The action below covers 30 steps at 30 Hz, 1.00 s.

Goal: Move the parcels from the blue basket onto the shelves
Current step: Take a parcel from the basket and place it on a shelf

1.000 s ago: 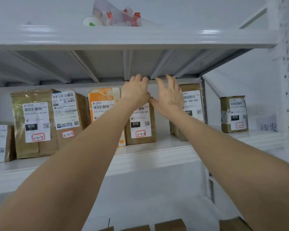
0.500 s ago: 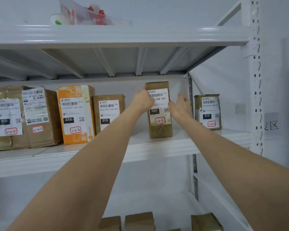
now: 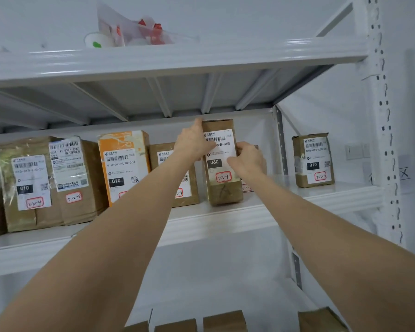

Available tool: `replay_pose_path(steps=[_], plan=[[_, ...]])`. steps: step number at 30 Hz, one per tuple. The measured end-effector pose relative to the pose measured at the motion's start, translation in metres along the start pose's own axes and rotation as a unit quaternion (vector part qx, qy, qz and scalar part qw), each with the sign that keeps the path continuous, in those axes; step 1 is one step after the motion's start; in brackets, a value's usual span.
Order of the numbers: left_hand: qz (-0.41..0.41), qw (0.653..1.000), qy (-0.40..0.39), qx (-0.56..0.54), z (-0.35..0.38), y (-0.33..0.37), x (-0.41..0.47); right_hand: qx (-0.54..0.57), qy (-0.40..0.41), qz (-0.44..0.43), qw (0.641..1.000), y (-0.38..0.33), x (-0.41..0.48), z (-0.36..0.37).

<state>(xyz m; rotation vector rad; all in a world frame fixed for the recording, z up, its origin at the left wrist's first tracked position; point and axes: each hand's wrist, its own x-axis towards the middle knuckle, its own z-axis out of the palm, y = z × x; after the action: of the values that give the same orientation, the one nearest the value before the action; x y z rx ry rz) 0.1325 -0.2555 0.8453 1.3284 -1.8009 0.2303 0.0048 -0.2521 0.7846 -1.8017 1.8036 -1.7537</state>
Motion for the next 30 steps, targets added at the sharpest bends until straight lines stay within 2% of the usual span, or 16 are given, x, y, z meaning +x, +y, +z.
replay_pose_path(steps=[8,16,22,26,30], plan=[[0.014,0.999,-0.004,0.035,-0.005,-0.016,0.006,-0.022,0.006,0.0,1.0,-0.007,0.001,0.02],[-0.004,0.998,-0.06,0.006,0.01,0.001,0.015,-0.037,0.018,0.022,0.999,0.01,0.018,0.017],[-0.024,0.99,-0.045,0.132,0.008,0.001,0.016,-0.007,-0.046,-0.017,0.999,0.007,0.017,0.026],[-0.02,0.957,-0.002,0.29,0.012,0.014,0.011,-0.039,-0.078,-0.032,0.996,0.018,0.021,0.014],[0.066,0.935,0.067,0.342,0.017,0.029,0.016,-0.055,-0.007,-0.003,0.998,0.038,0.037,-0.009]])
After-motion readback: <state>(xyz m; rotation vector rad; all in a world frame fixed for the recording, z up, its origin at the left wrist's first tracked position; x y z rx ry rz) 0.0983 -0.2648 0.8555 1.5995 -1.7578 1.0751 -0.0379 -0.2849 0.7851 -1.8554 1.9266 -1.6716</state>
